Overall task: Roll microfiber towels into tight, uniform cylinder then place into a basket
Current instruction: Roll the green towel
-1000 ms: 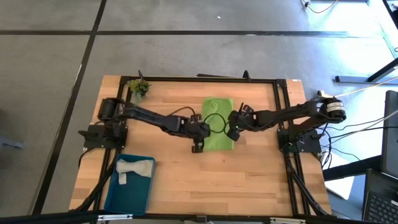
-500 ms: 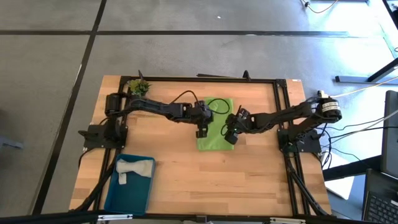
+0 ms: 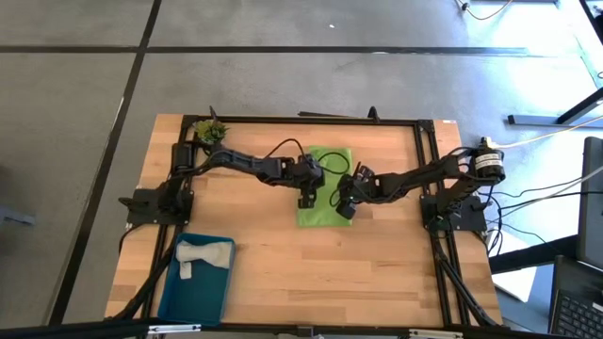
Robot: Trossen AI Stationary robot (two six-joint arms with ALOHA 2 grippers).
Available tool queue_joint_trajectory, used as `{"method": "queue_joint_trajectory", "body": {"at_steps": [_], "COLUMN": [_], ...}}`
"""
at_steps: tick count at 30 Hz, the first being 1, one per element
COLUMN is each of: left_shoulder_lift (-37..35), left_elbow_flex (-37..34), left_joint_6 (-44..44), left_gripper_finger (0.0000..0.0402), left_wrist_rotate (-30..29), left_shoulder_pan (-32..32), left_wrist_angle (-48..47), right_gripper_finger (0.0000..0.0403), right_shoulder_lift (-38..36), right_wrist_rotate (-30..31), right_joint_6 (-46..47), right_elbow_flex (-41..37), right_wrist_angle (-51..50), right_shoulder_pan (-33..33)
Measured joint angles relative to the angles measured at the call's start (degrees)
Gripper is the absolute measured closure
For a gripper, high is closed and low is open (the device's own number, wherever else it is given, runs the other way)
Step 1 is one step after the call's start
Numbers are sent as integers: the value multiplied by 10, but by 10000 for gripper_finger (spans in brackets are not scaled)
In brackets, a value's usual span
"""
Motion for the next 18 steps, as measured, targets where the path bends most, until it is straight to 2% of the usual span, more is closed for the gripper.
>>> {"method": "queue_joint_trajectory", "body": {"at_steps": [5,12,18], "left_shoulder_lift": [5,5,5], "left_elbow_flex": [0,0,0], "left_joint_6": [-6,-15,-24], "left_gripper_finger": [314,314,314], "left_wrist_rotate": [-10,-111,-121], "left_shoulder_pan": [15,28,46], "left_wrist_angle": [-3,2,-1], "right_gripper_finger": [208,208,208], "right_shoulder_lift": [3,3,4], "right_wrist_rotate": [1,0,-1], "right_joint_6": [0,0,0], "right_elbow_flex": [0,-1,-1], "right_wrist_angle": [5,5,5], "right_shoulder_pan": [0,0,0]}}
